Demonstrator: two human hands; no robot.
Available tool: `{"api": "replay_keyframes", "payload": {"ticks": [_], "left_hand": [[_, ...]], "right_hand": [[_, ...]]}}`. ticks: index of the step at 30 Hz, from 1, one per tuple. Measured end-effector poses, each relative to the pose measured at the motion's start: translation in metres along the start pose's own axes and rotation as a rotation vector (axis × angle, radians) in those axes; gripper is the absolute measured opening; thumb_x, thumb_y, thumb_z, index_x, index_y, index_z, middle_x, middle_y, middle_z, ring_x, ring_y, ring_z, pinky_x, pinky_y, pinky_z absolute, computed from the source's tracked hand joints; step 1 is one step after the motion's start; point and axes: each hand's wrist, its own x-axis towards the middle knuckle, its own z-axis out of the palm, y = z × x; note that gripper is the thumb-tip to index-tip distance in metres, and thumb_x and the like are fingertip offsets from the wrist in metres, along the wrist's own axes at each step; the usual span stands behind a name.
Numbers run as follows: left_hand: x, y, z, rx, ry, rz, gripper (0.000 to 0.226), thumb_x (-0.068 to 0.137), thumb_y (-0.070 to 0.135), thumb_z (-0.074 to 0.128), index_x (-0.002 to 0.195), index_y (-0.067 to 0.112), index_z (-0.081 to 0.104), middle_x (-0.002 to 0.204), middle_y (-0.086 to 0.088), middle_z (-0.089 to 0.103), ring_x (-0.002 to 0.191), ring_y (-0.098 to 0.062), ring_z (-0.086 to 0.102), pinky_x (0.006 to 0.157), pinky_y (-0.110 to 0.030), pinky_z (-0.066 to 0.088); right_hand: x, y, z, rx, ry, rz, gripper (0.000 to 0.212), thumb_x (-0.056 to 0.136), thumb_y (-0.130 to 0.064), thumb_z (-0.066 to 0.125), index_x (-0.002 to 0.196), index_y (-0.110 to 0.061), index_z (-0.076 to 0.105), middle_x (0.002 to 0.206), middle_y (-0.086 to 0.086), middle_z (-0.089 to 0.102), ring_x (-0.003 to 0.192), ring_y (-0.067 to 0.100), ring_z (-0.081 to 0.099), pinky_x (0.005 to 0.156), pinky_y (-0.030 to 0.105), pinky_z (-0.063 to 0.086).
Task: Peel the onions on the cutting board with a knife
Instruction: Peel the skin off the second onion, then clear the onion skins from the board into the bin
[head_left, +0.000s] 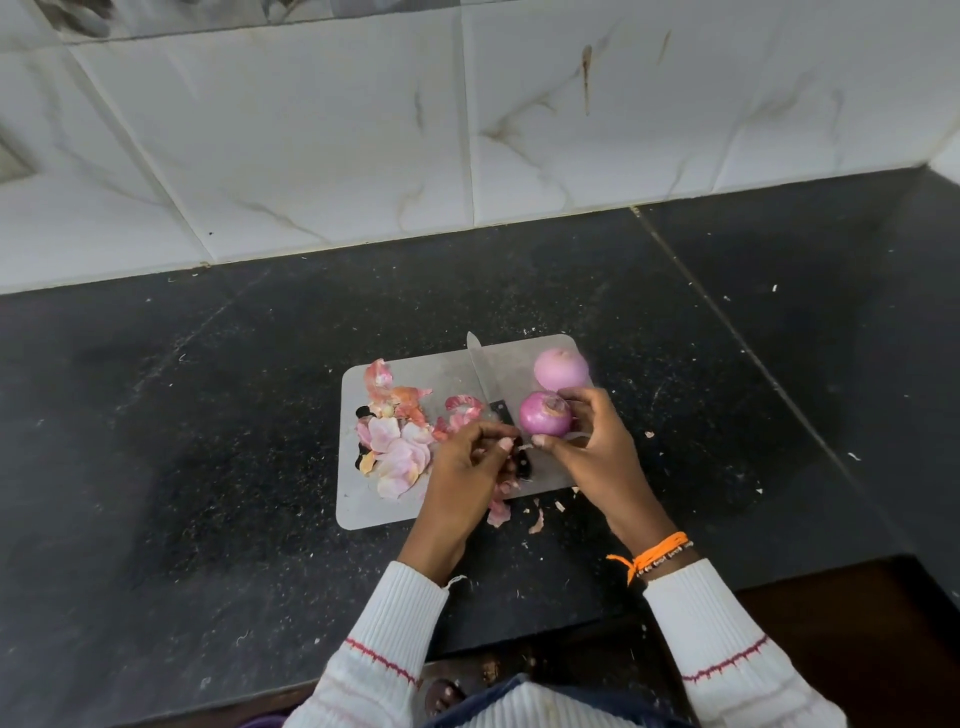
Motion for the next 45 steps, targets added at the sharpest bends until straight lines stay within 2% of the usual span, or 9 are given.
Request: {"api": "replay_keyframes", "payload": {"ticks": [4, 8, 14, 18, 22, 26, 31, 36, 45], "left_hand": [[0.002, 0.001, 0.006, 0.047, -0.044, 0.026, 0.017, 0.094, 0.005, 0.049, 0.102, 0.008, 0.064, 0.092, -0.001, 0.065, 0.069, 0.008, 0.060, 0.062, -0.008, 0.049], [0.003, 0.002, 0.008, 0.030, -0.055, 0.024, 0.020, 0.096, 0.005, 0.045, 0.098, 0.012, 0.063, 0.091, 0.001, 0.065, 0.064, 0.008, 0.059, 0.060, -0.009, 0.050], [0.002, -0.002, 0.005, 0.014, -0.021, 0.005, 0.024, 0.096, 0.004, 0.044, 0.092, 0.017, 0.065, 0.088, 0.001, 0.066, 0.072, -0.011, 0.060, 0.065, -0.024, 0.052], [0.002, -0.003, -0.001, 0.019, 0.034, 0.009, 0.028, 0.095, 0.002, 0.044, 0.088, 0.020, 0.064, 0.089, 0.005, 0.067, 0.078, -0.008, 0.062, 0.071, -0.018, 0.052], [-0.002, -0.006, -0.010, 0.065, 0.088, -0.021, 0.020, 0.092, 0.004, 0.052, 0.089, 0.020, 0.064, 0.088, 0.002, 0.066, 0.080, -0.013, 0.061, 0.078, -0.035, 0.055], [-0.007, -0.009, -0.021, 0.119, 0.137, -0.057, 0.017, 0.090, 0.007, 0.057, 0.086, 0.023, 0.063, 0.085, 0.001, 0.063, 0.082, -0.019, 0.059, 0.077, -0.039, 0.056], [-0.011, -0.014, -0.029, 0.120, 0.188, -0.061, 0.017, 0.089, 0.006, 0.058, 0.083, 0.021, 0.063, 0.079, 0.001, 0.062, 0.076, -0.017, 0.057, 0.072, -0.033, 0.051], [-0.012, -0.016, -0.029, 0.124, 0.175, -0.050, 0.023, 0.089, 0.004, 0.056, 0.081, 0.024, 0.063, 0.083, -0.001, 0.064, 0.075, -0.016, 0.055, 0.070, -0.029, 0.049], [-0.013, -0.014, -0.024, 0.144, 0.148, -0.042, 0.017, 0.091, 0.005, 0.054, 0.086, 0.019, 0.064, 0.086, -0.001, 0.063, 0.078, -0.014, 0.055, 0.068, -0.025, 0.049]], "right_hand": [[0.008, 0.019, -0.007, -0.259, 0.182, -0.023, 0.047, 0.070, -0.010, 0.078, 0.103, -0.021, 0.046, 0.110, 0.003, 0.058, 0.102, 0.018, 0.056, 0.079, 0.027, 0.050], [0.012, 0.031, -0.008, -0.374, 0.257, 0.018, 0.046, 0.070, -0.014, 0.078, 0.104, -0.018, 0.046, 0.110, 0.006, 0.057, 0.102, 0.022, 0.052, 0.081, 0.039, 0.051], [0.010, 0.024, -0.005, -0.602, 0.295, -0.044, 0.052, 0.072, -0.024, 0.077, 0.116, -0.014, 0.049, 0.120, 0.005, 0.044, 0.108, 0.020, 0.042, 0.084, 0.025, 0.038], [0.003, 0.010, 0.017, -0.525, 0.102, -0.277, 0.013, 0.083, -0.006, 0.063, 0.094, -0.011, 0.060, 0.093, -0.004, 0.053, 0.089, 0.014, 0.055, 0.070, 0.010, 0.037], [-0.003, 0.020, 0.039, -0.656, -0.036, -0.281, 0.018, 0.084, -0.014, 0.062, 0.101, -0.012, 0.059, 0.103, 0.003, 0.057, 0.095, 0.016, 0.055, 0.076, 0.025, 0.050], [-0.004, 0.022, 0.045, -0.765, -0.020, -0.265, 0.029, 0.082, -0.019, 0.066, 0.107, -0.015, 0.052, 0.110, 0.004, 0.056, 0.102, 0.017, 0.054, 0.079, 0.024, 0.048], [-0.004, 0.006, 0.043, -0.428, -0.040, -0.092, 0.045, 0.075, -0.021, 0.074, 0.111, -0.014, 0.047, 0.095, -0.002, 0.058, 0.084, 0.009, 0.057, 0.065, 0.012, 0.043], [-0.008, -0.008, 0.041, -0.072, -0.087, 0.158, 0.048, 0.078, -0.012, 0.068, 0.113, -0.021, 0.037, 0.101, -0.008, 0.051, 0.092, 0.006, 0.052, 0.081, 0.025, 0.045], [-0.006, -0.003, 0.035, -0.131, -0.103, 0.215, 0.033, 0.077, -0.017, 0.073, 0.102, -0.015, 0.051, 0.090, 0.000, 0.063, 0.084, 0.013, 0.063, 0.075, 0.032, 0.056]]}}
